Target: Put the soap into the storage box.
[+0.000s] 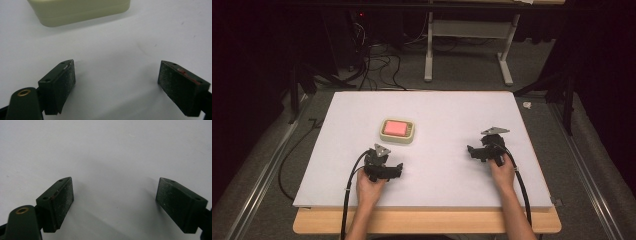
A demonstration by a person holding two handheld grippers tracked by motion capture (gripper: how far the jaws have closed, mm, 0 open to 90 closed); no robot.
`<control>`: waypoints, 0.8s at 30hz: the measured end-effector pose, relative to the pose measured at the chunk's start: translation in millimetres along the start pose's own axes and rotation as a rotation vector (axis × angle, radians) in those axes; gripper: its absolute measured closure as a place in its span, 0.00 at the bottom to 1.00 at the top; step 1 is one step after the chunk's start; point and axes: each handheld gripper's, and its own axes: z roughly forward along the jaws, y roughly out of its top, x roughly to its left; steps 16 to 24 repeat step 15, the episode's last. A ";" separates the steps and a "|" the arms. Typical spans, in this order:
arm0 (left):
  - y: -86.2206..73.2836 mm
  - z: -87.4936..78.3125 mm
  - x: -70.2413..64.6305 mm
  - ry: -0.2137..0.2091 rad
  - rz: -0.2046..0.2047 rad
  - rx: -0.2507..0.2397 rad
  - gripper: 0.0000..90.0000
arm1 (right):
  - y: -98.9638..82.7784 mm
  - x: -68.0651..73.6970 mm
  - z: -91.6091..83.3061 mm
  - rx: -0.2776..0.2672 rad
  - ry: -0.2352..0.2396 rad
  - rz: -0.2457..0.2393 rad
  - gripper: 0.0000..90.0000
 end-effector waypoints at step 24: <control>-1.5 0.6 0.2 0.000 -0.002 -0.009 0.16 | 0.0 0.0 0.0 0.000 0.000 0.000 0.17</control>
